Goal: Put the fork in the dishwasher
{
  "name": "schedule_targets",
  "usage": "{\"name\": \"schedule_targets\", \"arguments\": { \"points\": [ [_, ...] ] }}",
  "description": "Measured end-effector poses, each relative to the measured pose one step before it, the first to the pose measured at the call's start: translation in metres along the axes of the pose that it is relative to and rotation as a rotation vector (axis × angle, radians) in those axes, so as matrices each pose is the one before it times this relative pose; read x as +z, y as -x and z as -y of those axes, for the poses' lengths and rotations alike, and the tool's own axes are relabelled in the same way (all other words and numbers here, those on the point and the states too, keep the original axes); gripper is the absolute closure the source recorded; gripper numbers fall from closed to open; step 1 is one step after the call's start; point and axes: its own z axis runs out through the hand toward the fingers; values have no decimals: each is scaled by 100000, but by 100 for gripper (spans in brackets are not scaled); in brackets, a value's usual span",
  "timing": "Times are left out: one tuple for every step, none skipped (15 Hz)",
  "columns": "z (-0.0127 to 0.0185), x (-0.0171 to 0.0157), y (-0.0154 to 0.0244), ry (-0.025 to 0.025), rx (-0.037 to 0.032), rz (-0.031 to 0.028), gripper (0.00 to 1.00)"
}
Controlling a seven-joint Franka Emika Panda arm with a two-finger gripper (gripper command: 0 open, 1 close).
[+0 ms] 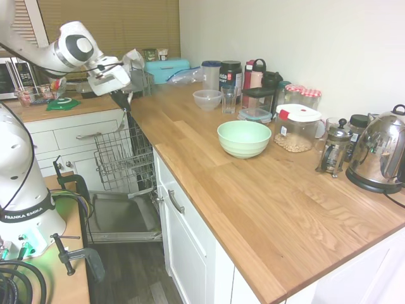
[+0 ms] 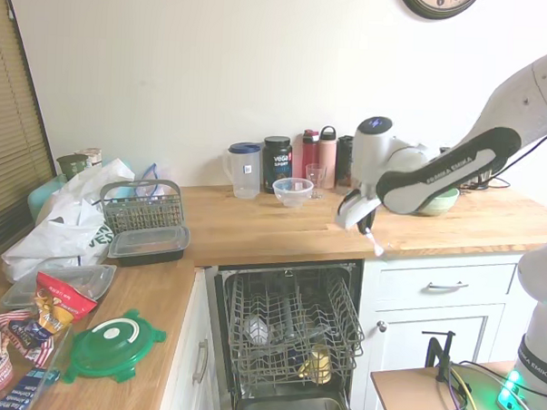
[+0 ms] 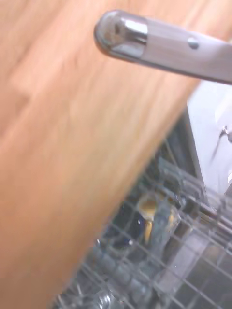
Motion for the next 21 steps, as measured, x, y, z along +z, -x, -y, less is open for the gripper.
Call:
{"name": "schedule_targets", "arguments": {
  "points": [
    [1225, 91, 1077, 1129, -986, -897, 100],
    [1226, 288, 738, 1314, -817, -909, 100],
    [1300, 562, 615, 1737, -873, -774, 100],
    [1221, 867, 517, 1839, -640, -335, 100],
    [1006, 1181, 466, 2133, -318, -8, 100],
    [693, 1273, 367, 2208, -234, 309, 100],
    [442, 1327, 432, 2510, -435, 280, 100],
    [260, 1178, 476, 2631, -329, -183, 100],
    [274, 1091, 723, 2609, -795, -283, 100],
    [646, 1006, 1025, 2091, -1416, -310, 100],
    [1135, 863, 1188, 1465, -1668, -215, 100],
    [1443, 750, 1018, 770, -1427, -230, 100],
    [1804, 777, 774, 306, -1232, -136, 100],
    [2180, 829, 612, 95, -828, 45, 100],
    [2256, 920, 689, -65, -551, 480, 100],
    [2222, 840, 742, -20, -466, 349, 100],
    [2118, 452, 313, -386, 484, 20, 100],
    [1776, 167, -225, -409, 1199, 211, 100],
    [1137, 95, -580, 55, 1121, 656, 100],
    [581, 154, -687, 195, 724, 613, 100],
    [221, 83, -475, 340, 610, 1134, 0]
  ]
}}
